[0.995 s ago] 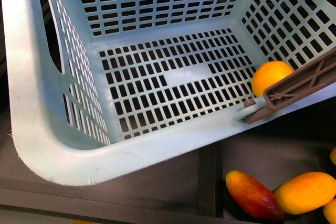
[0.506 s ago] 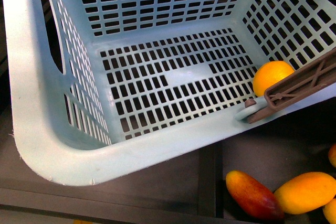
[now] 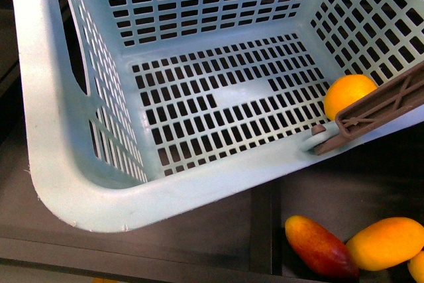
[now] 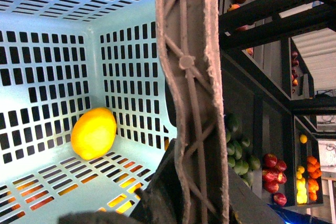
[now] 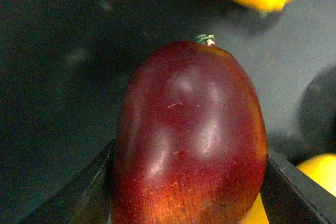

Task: Pick lemon and mango into basket

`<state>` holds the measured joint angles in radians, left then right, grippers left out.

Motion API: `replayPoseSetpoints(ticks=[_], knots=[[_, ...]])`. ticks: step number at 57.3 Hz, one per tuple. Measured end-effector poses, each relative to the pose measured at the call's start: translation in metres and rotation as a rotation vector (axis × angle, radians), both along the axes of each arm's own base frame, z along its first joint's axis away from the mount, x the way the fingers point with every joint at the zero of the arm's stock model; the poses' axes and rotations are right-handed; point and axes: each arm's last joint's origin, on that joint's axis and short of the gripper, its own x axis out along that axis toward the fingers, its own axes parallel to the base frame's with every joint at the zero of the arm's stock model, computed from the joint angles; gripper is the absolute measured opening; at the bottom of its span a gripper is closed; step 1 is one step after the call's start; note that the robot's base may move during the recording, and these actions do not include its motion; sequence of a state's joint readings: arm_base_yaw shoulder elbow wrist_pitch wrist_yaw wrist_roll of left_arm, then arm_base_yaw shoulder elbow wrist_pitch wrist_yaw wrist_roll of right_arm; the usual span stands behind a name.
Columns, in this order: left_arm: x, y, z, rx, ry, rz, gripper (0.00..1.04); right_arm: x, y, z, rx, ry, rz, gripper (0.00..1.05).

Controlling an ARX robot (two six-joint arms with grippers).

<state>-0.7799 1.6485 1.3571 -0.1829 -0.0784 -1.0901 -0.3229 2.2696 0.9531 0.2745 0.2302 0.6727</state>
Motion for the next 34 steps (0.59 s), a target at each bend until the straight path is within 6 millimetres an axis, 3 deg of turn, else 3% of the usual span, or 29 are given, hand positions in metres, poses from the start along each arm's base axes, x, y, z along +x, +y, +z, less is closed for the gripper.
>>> replayPoseSetpoints(ticks=[6,18,23,34], knots=[[0.000,0.000,0.000,0.001,0.000,0.001,0.07,-0.001,-0.011,0.051,-0.051,-0.136,0.096,0.65],[0.000,0.000,0.000,0.000,0.000,0.000,0.07,-0.014,-0.015,0.131,-0.088,-0.395,0.233,0.65],[0.000,0.000,0.000,0.001,0.000,0.001,0.07,-0.028,-0.004,0.181,-0.088,-0.565,0.351,0.65],[0.000,0.000,0.000,0.000,0.000,0.000,0.07,-0.045,0.031,0.232,-0.088,-0.739,0.514,0.65]])
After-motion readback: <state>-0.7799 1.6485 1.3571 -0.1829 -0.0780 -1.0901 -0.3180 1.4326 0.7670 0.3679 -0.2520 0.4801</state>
